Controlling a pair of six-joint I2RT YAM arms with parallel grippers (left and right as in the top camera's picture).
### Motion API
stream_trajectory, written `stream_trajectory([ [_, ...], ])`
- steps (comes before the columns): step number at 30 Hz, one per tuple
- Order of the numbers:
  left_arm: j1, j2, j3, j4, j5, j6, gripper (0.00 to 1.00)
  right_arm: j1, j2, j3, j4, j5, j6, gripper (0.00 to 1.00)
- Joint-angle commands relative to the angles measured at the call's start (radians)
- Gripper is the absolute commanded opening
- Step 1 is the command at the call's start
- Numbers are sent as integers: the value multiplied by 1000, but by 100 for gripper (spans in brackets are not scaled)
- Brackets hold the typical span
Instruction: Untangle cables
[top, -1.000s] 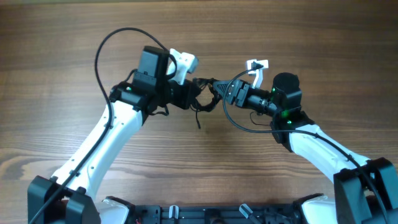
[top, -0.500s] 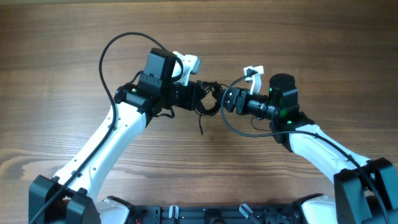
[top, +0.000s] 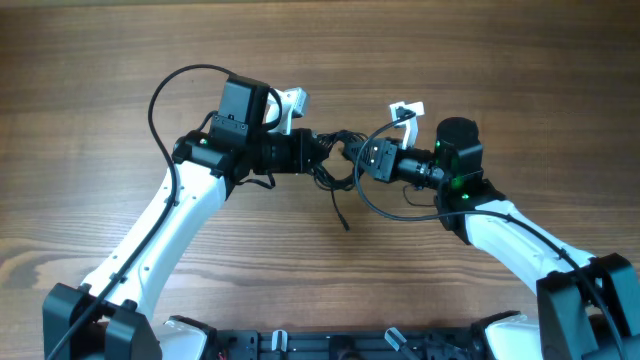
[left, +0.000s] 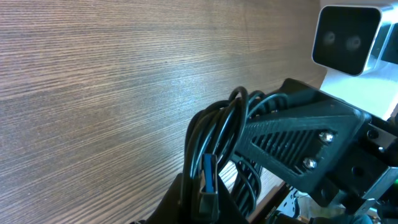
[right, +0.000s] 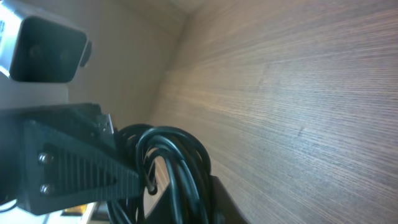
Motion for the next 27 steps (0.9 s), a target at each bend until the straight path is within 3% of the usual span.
stream_trajectory([
  [1,5,-13,6,19,-4,-26,4,7,-8,4,10,-188,1,5],
  [7,5,24,6,20,-165,-107,4,6,-8,4,201,-432,51,4],
  [11,-28,110,6,60,-65,-114,4,7,-8,4,257,-377,76,4],
  [16,-83,131,7,125,21,-114,4,6,-8,4,146,-180,76,5],
  [18,-62,131,7,136,122,-114,4,6,-8,4,2,-25,76,11],
  [20,-32,131,7,185,320,-113,4,6,-8,4,-93,60,74,13],
  [24,-26,131,7,270,561,-102,4,6,-8,4,-104,100,75,14],
  [26,-24,131,7,270,561,-79,4,6,-8,4,-106,111,74,27],
  [27,-16,131,7,265,528,-64,4,2,-8,4,-111,113,73,43],
])
